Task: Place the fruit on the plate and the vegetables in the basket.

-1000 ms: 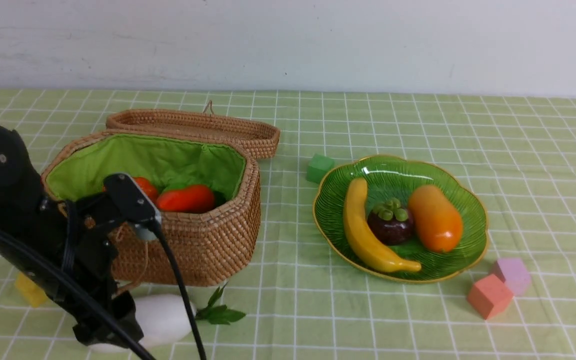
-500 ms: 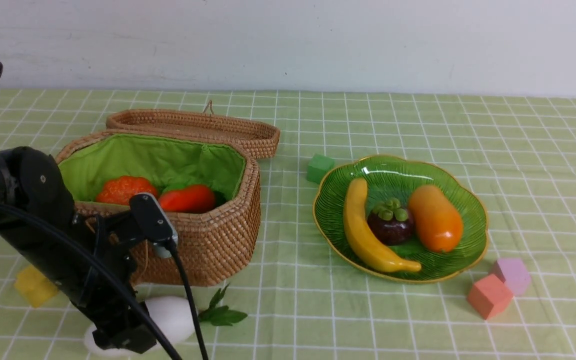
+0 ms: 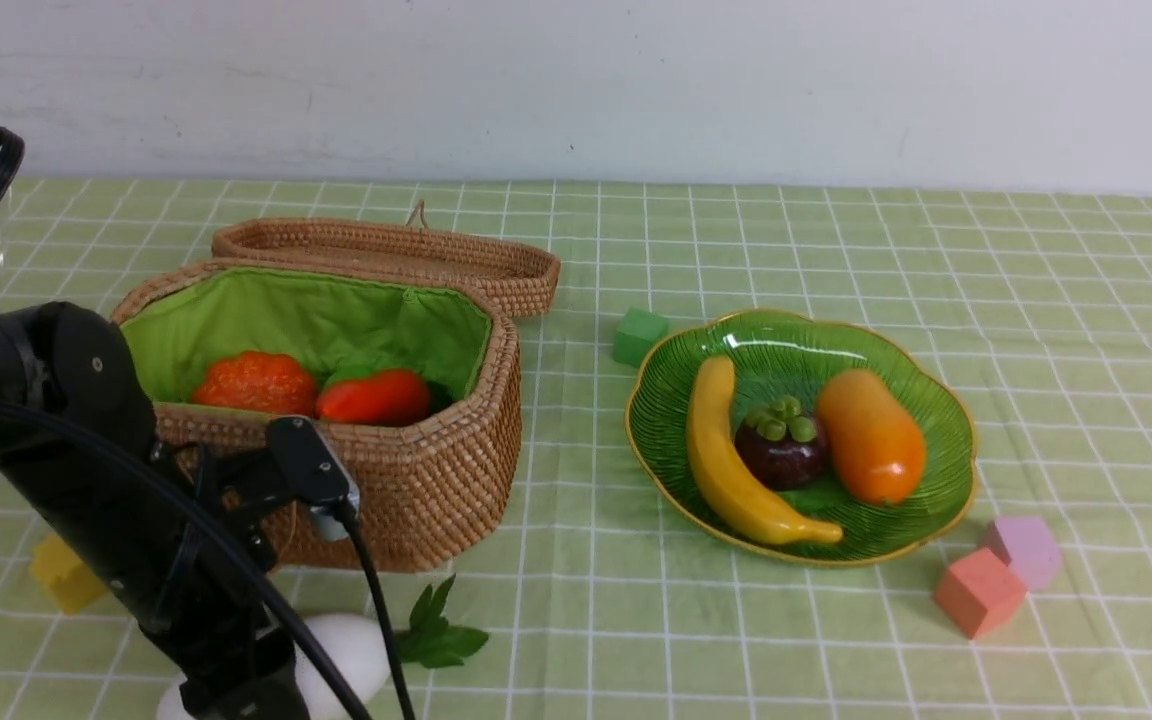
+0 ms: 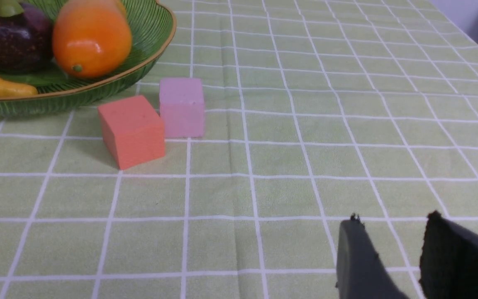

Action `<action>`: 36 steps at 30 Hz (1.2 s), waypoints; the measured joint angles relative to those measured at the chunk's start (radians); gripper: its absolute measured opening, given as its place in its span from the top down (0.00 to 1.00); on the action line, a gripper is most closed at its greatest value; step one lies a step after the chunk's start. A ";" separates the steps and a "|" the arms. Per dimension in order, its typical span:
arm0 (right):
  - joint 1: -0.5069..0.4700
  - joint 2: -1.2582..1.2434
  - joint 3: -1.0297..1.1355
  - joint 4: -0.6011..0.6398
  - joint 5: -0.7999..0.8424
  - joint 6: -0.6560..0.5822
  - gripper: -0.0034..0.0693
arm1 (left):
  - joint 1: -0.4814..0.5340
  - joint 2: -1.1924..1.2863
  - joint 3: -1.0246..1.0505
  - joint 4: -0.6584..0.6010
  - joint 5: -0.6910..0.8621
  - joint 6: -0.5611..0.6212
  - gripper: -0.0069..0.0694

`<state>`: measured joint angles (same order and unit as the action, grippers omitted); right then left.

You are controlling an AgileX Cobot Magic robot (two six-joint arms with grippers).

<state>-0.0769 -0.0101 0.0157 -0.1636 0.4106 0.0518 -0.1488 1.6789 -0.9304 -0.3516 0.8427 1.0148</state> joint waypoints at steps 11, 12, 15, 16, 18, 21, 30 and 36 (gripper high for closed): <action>0.000 0.000 0.000 0.000 0.000 0.000 0.62 | 0.000 -0.200 -0.015 0.007 0.095 -0.014 0.21; 0.000 0.000 0.000 0.000 0.000 0.000 0.62 | 0.000 -0.247 -0.042 0.023 0.113 -0.017 0.21; 0.000 0.000 0.000 0.000 0.000 0.000 0.62 | 0.002 -0.319 -0.134 0.087 0.106 -0.056 0.21; 0.000 0.000 0.000 0.000 0.000 0.000 0.62 | 0.004 -0.329 -0.175 0.116 0.090 -0.075 0.21; 0.000 0.000 0.000 0.000 0.000 0.000 0.62 | 0.004 -0.329 -0.248 0.177 0.043 -0.102 0.21; 0.000 0.000 0.000 0.000 0.000 0.000 0.62 | 0.004 -0.301 -0.318 0.248 -0.051 -0.109 0.21; 0.000 0.000 0.000 0.000 0.000 0.000 0.62 | 0.004 -0.065 -0.349 0.365 -0.383 -0.142 0.22; 0.000 0.000 0.000 0.000 0.000 0.000 0.62 | 0.004 -0.040 -0.349 0.365 -0.361 -0.184 0.22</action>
<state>-0.0769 -0.0101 0.0157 -0.1636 0.4106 0.0518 -0.1451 1.6386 -1.2798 0.0135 0.4814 0.8310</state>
